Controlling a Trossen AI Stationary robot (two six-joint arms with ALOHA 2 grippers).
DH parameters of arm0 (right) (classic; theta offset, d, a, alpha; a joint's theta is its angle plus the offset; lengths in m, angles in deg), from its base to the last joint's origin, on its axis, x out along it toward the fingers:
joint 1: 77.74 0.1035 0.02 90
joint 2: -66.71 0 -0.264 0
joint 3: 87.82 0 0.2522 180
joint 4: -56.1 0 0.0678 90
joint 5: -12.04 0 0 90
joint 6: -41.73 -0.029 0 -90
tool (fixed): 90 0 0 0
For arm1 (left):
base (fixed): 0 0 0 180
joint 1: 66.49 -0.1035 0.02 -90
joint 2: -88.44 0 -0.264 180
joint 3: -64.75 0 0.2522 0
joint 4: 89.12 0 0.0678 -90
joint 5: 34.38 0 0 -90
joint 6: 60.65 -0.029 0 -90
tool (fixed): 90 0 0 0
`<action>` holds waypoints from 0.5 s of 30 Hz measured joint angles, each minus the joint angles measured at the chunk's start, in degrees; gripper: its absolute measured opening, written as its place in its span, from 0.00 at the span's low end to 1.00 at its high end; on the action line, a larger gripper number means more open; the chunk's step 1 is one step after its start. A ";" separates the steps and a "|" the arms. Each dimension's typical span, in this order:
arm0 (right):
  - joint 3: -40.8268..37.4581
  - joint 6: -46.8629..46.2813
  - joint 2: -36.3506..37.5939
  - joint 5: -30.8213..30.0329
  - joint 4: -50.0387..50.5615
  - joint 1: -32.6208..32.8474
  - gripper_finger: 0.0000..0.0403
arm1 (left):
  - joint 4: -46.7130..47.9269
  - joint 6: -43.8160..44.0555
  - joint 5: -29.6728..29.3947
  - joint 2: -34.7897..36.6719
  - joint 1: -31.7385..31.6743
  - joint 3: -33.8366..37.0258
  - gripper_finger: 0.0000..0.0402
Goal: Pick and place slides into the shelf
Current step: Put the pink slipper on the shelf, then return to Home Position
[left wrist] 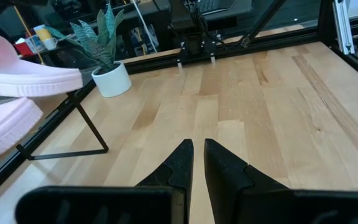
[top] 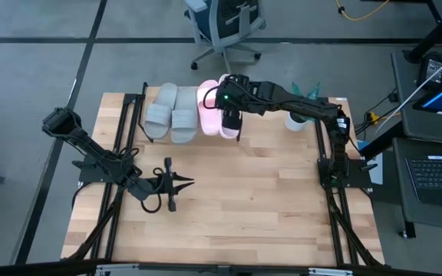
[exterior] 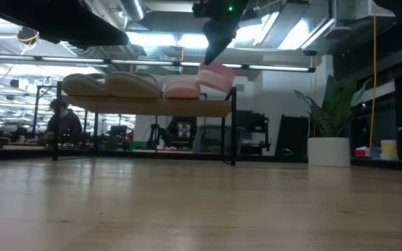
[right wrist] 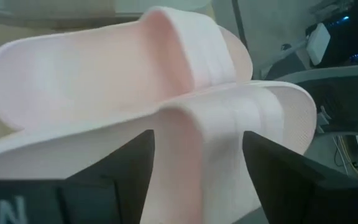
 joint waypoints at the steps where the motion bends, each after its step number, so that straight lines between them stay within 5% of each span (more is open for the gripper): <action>1: 0.31 0.00 0.00 0.00 0.50 0.17 0.61 | 0.00 -0.02 0.00 0.00 0.00 0.00 0.08; 15: 1.59 -0.01 0.02 -0.48 3.10 1.32 0.61 | 0.00 0.04 0.00 0.00 0.02 0.00 0.08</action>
